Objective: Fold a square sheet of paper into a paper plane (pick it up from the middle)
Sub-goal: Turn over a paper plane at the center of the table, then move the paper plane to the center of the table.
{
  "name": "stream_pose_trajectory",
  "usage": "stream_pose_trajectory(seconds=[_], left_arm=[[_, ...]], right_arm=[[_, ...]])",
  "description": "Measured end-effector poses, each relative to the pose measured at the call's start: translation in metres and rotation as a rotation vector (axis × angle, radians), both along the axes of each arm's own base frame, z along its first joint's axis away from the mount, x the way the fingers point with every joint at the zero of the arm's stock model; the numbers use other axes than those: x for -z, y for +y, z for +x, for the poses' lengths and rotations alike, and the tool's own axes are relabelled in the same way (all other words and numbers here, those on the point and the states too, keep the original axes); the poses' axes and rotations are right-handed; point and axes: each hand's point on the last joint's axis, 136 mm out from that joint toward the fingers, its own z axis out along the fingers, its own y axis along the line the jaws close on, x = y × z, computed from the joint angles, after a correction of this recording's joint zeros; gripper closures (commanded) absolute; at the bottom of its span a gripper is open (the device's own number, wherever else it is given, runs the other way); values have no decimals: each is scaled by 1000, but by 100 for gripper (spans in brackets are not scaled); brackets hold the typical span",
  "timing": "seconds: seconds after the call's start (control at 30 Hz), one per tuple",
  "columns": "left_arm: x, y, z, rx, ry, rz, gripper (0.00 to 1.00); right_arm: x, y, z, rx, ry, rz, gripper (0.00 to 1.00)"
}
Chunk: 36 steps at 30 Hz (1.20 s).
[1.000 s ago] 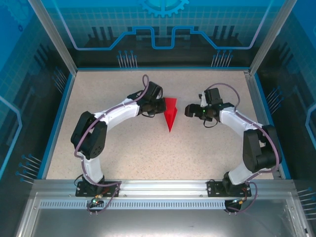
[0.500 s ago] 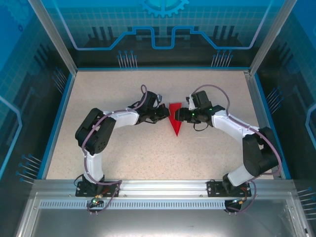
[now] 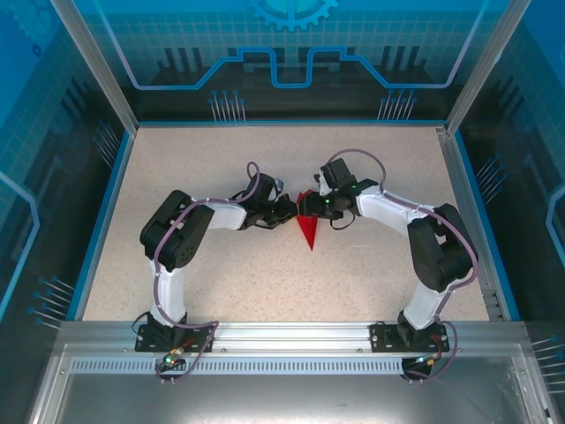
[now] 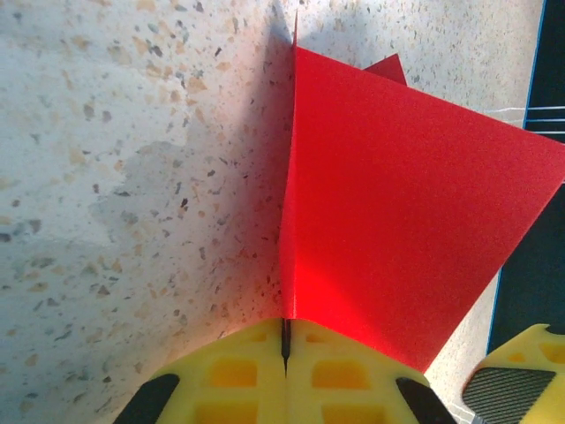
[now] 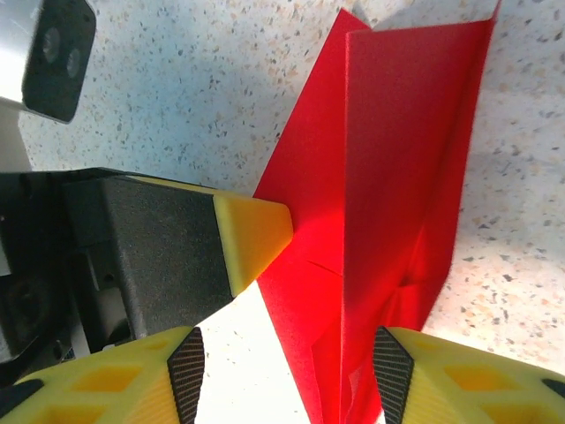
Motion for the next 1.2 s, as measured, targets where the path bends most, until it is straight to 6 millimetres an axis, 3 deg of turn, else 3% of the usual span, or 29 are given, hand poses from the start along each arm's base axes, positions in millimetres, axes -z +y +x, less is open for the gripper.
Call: stream_pose_trajectory(seconds=[0.5, 0.97, 1.2], left_arm=[[0, 0, 0, -2, 8, -6, 100], [2, 1, 0, -5, 13, -4, 100], [2, 1, 0, -5, 13, -4, 100]], right_arm=[[31, -4, -12, 0, 102, -82, 33], [35, -3, -17, 57, 117, -123, 53], [49, -3, -23, 67, 143, -188, 52]])
